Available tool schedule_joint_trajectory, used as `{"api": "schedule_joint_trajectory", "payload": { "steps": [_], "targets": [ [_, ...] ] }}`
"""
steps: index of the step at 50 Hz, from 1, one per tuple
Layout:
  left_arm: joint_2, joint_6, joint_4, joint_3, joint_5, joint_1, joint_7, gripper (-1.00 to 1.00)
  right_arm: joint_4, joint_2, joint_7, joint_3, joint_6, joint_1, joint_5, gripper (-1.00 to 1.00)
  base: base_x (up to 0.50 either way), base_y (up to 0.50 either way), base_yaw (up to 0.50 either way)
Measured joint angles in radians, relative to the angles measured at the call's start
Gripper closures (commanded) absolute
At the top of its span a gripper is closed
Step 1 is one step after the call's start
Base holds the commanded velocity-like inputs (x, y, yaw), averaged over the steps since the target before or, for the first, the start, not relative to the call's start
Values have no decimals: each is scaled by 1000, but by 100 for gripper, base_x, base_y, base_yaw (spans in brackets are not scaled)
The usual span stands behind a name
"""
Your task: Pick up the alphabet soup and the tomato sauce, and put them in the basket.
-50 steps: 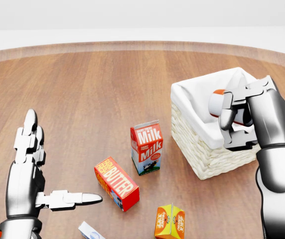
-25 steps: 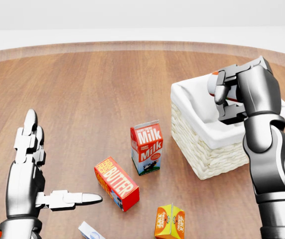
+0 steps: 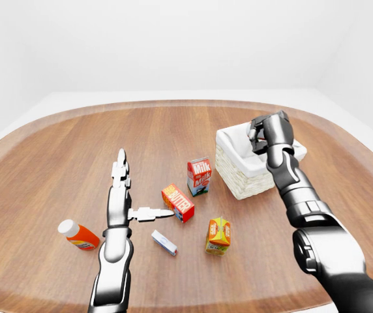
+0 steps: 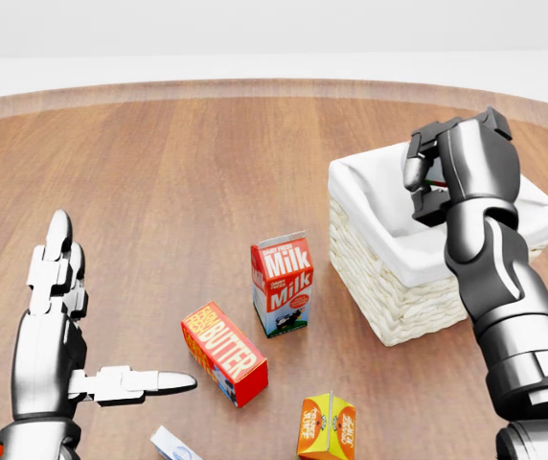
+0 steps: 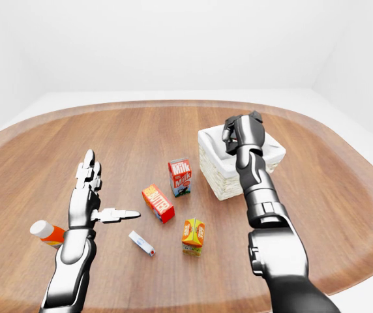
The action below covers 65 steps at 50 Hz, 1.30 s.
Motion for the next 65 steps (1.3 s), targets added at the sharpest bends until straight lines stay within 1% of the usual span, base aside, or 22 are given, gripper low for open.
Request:
{"api": "schedule_joint_trajectory", "payload": {
  "steps": [16, 36, 44, 50, 65],
  "targets": [
    [0, 0, 0, 0, 0, 0, 0, -100, 264, 1, -113, 34, 0, -135, -57, 100, 0, 0, 0],
    [1, 0, 6, 2, -5, -6, 1, -100, 402, 15, -194, 57, 0, -211, -145, 100, 0, 0, 0],
    [0, 0, 5, 1, -6, -7, 0, -100, 426, 25, -195, 67, 2, -220, -205, 100, 0, 0, 0],
    [0, 0, 5, 1, -6, -6, 0, -100, 438, 32, -195, 72, 9, -219, -248, 100, 0, 0, 0],
    [1, 0, 6, 2, -7, -5, -2, -100, 458, 39, -195, 72, 41, -207, -327, 100, 0, 0, 0]
  ]
}}
